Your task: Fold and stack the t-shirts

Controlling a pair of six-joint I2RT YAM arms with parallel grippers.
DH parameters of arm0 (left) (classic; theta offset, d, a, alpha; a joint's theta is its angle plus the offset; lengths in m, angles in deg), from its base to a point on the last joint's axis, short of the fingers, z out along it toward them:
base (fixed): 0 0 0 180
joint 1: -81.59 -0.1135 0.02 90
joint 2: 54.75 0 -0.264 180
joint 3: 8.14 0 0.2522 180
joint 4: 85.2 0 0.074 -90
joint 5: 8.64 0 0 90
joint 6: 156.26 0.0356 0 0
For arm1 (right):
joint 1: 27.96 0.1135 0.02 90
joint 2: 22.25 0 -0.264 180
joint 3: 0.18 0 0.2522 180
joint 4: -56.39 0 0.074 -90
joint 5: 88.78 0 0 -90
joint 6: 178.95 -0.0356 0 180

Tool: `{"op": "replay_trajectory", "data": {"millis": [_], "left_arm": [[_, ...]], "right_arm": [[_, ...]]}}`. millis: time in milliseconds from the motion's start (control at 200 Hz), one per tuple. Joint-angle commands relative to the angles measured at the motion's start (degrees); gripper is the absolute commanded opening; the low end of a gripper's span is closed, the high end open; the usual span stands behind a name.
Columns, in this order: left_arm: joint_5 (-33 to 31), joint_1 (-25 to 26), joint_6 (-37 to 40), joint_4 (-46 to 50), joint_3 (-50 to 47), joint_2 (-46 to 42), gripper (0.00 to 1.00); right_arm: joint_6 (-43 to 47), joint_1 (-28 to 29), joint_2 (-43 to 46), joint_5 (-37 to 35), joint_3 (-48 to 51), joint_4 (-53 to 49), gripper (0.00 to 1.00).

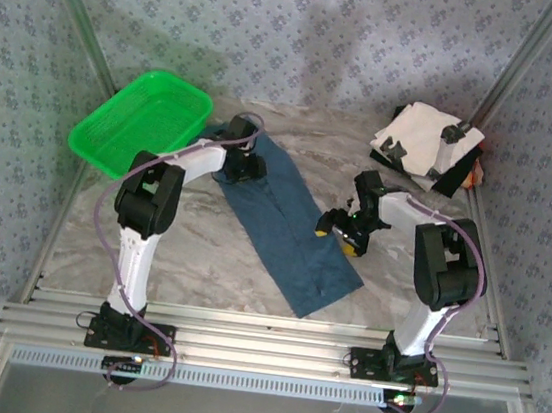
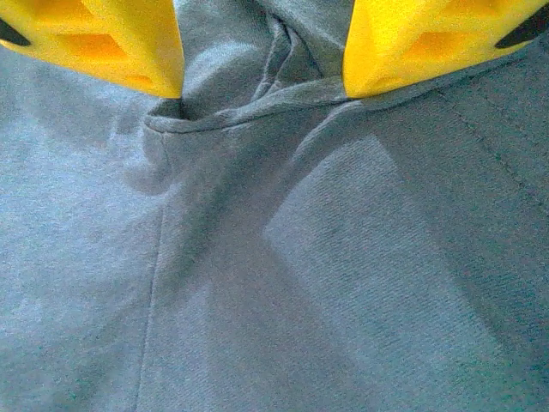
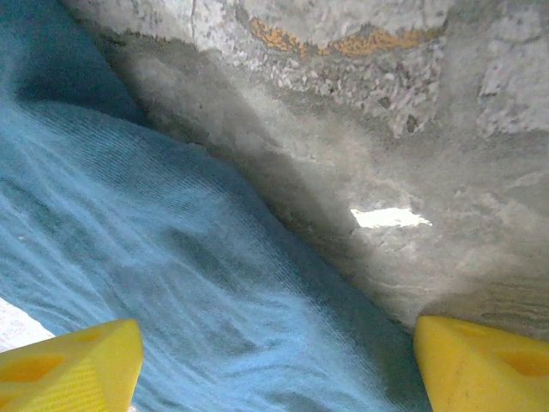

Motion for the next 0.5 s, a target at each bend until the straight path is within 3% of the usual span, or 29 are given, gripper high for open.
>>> {"op": "replay_trajectory", "data": {"millis": [0,195,495], "left_arm": [[-4.28,-1.24,-1.00,4.10,-0.55,0.23,0.53],[-6.62,-2.33,1.07,7.53,6.98,6.01,0.53],[-3.02,-1.68,5.95,15.20,31.00,20.09,0.53]], "right_arm": [[-1.02,0.97,-1.17,0.34,3.36,-1.72,0.84],[-6.89,5.20,2.91,-0.72,8.86,0.76,0.84],[-14.86,13.81,4.29,0.49,13.25,5.66,0.84]]}}
